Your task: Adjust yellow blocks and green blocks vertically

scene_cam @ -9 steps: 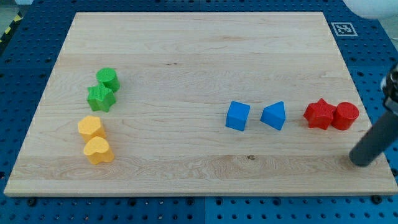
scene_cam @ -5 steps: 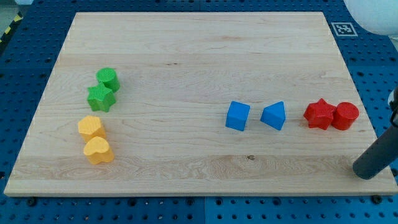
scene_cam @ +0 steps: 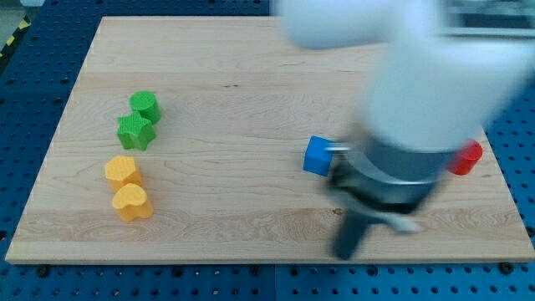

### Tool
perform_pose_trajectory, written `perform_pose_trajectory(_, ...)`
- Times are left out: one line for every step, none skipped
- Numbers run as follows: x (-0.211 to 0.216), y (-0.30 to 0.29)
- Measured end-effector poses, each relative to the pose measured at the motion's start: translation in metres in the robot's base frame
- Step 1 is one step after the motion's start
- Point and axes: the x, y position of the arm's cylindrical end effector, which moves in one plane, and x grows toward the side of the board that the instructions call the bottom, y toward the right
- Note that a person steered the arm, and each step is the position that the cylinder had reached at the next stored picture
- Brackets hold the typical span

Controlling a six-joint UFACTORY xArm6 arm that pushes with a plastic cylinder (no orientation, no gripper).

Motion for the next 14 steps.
perform_pose_trajectory(0.000,-0.115)
perform_pose_trajectory(-0.001,-0.217)
perform_pose_trajectory(-0.036,-0.295)
perform_pose_trajectory(-0.100,-0.316)
perform_pose_trajectory(-0.105,-0.316)
perform_pose_trajectory(-0.105,-0.304)
perform_pose_trajectory(-0.105,-0.285)
perform_pose_trajectory(-0.105,-0.272)
perform_pose_trajectory(-0.105,-0.268)
perform_pose_trajectory(-0.105,-0.259)
perform_pose_trajectory(-0.105,-0.250)
perform_pose_trajectory(-0.105,-0.248)
perform_pose_trajectory(-0.108,-0.274)
perform_pose_trajectory(-0.131,-0.302)
